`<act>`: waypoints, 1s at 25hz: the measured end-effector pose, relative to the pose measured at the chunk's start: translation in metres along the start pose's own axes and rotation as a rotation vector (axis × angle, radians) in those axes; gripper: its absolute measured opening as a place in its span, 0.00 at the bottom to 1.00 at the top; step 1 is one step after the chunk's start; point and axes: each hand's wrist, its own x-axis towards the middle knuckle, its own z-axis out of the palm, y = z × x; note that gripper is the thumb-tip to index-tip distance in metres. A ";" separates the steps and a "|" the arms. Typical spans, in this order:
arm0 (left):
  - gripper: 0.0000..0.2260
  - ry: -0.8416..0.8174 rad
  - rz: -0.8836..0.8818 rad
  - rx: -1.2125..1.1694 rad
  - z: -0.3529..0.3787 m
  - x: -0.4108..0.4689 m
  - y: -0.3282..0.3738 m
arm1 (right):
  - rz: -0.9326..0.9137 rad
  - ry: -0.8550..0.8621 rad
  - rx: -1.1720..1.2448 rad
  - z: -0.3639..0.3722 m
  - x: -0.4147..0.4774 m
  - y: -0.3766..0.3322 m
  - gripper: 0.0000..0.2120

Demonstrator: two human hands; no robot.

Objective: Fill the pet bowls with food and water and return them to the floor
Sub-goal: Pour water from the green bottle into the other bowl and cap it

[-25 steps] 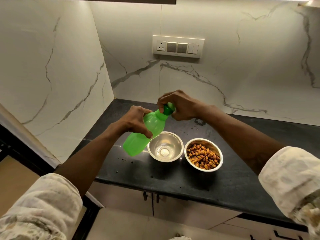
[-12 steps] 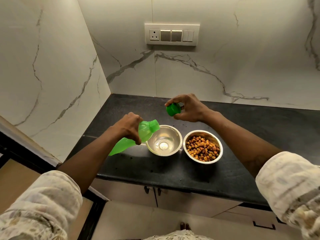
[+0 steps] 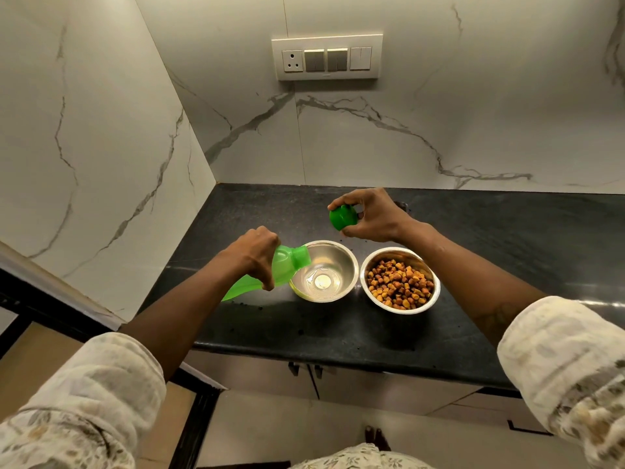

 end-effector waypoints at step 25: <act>0.32 -0.037 -0.012 0.095 -0.019 -0.004 0.005 | 0.067 0.009 0.028 0.004 -0.008 0.015 0.25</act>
